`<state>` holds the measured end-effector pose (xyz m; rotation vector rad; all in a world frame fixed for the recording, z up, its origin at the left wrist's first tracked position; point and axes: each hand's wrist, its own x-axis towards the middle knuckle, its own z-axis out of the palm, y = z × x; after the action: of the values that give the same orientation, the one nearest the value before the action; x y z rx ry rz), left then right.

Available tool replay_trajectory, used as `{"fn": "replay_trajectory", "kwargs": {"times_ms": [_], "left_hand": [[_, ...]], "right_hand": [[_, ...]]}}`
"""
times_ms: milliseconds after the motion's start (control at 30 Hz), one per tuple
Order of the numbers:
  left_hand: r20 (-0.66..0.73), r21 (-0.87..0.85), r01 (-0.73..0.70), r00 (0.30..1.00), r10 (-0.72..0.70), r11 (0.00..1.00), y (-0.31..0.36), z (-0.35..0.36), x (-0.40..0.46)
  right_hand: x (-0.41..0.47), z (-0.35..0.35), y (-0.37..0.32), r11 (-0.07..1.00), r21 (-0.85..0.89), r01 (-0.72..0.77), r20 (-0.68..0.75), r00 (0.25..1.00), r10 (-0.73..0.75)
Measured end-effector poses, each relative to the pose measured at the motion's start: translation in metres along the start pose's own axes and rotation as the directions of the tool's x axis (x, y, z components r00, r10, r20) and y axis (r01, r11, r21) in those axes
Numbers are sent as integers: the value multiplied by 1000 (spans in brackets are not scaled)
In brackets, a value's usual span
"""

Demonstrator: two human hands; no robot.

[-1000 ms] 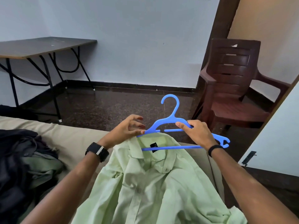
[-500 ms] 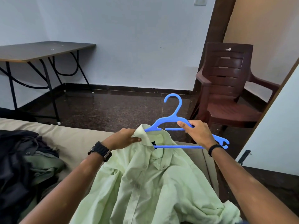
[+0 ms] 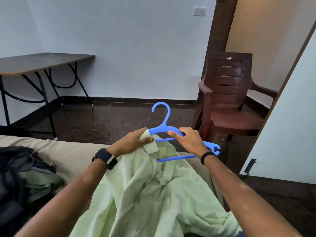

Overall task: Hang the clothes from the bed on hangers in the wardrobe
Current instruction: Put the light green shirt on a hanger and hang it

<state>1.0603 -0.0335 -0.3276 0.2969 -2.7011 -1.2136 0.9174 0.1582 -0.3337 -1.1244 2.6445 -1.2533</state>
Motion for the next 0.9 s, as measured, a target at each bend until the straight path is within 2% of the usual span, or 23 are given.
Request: {"fn": "replay_trajectory", "kwargs": {"times_ms": [67,133,200,233,267,333,400,467,600,633,700,767,900], "left_hand": [[-33,47,-12,999,14,999,-4,-4,-2],[-109,51,4,994,1,999,-11,-11,-3],[-178,30,23,984,-18,999,-19,-17,-5],[-193,20,29,981,-25,999,-23,-18,-6],[-201,8,32,979,-30,999,-26,-19,-6],[-219,-2,25,975,-25,1000,-31,-17,-6],[-250,2,10,968,-9,1000,-31,-15,-4],[-273,-4,-15,962,13,1000,-29,-12,-2],[-299,18,-73,951,75,997,-21,-9,0],[-298,32,-85,950,91,996,-18,-10,1],[-301,47,-104,947,114,993,-16,-14,2],[-304,61,-108,945,121,992,-16,-19,1],[-275,136,-136,946,169,981,-7,-13,4]], "right_hand": [[-4,5,1,999,-17,49,-67,997,-50],[-10,11,7,997,-59,57,-250,966,-70],[-21,16,14,1000,-3,-8,-448,894,6],[-26,19,19,997,54,-57,-460,885,76],[-29,24,25,985,105,-134,-386,908,165],[-36,39,35,948,47,-316,-49,947,318],[-43,56,37,924,-42,-381,249,891,379],[-49,73,36,914,-17,-406,359,850,385],[-48,92,34,855,122,-504,385,818,427],[-47,90,35,803,225,-552,380,808,450],[-44,77,39,634,472,-613,368,790,491],[-40,52,47,538,621,-570,302,808,506],[-30,-1,65,601,658,-454,186,871,455]]}}
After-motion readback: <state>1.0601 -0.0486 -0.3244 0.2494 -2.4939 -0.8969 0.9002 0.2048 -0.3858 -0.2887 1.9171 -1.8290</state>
